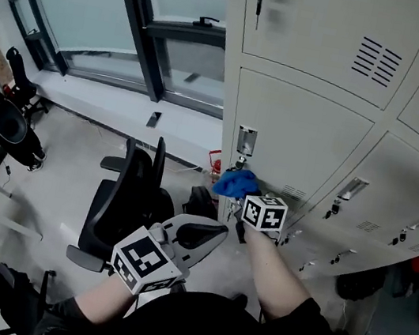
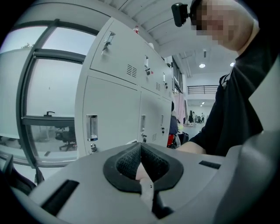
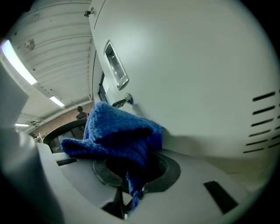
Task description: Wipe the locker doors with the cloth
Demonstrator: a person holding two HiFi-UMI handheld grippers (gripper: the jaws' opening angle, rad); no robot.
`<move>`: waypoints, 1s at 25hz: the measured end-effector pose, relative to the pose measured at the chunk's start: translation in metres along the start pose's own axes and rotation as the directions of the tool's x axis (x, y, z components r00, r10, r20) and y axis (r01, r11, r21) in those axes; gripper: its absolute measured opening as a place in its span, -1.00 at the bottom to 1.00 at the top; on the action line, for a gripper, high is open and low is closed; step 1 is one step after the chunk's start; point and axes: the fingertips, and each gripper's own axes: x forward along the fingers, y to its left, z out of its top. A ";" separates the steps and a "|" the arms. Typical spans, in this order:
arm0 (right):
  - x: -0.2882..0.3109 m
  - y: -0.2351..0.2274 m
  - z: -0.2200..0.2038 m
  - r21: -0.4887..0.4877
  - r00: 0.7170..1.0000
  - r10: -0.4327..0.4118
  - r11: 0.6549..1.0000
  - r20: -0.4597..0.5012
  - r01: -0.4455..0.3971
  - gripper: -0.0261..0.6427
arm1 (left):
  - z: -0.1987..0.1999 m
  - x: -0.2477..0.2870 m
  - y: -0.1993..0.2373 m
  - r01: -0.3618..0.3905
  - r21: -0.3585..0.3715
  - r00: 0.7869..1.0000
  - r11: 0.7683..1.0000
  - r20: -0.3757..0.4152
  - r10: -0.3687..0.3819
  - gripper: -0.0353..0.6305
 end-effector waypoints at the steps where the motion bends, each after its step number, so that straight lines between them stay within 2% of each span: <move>1: 0.006 0.001 -0.001 -0.001 1.000 0.004 1.000 -0.006 -0.004 -0.78 | -0.001 -0.003 0.003 -0.015 -0.002 1.000 1.000 -0.004 0.015 -0.87; 6: 0.014 -0.011 -0.004 0.011 1.000 0.010 1.000 -0.015 -0.010 -0.78 | -0.006 -0.009 0.008 -0.053 -0.014 0.998 0.999 -0.027 0.052 -0.87; 10: -0.004 -0.028 -0.008 0.036 1.000 -0.005 0.999 -0.012 0.005 -0.78 | -0.003 0.000 0.005 -0.053 -0.015 0.998 0.998 -0.018 0.053 -0.87; 20: -0.111 -0.123 -0.025 0.115 0.991 -0.132 0.985 0.005 0.130 -0.78 | 0.010 0.060 -0.035 0.050 0.021 0.999 0.999 0.002 -0.050 -0.87; 25: -0.141 -0.148 -0.027 0.127 0.988 -0.151 0.981 0.015 0.148 -0.78 | 0.010 0.089 -0.059 0.080 0.011 0.997 0.997 -0.007 -0.080 -0.87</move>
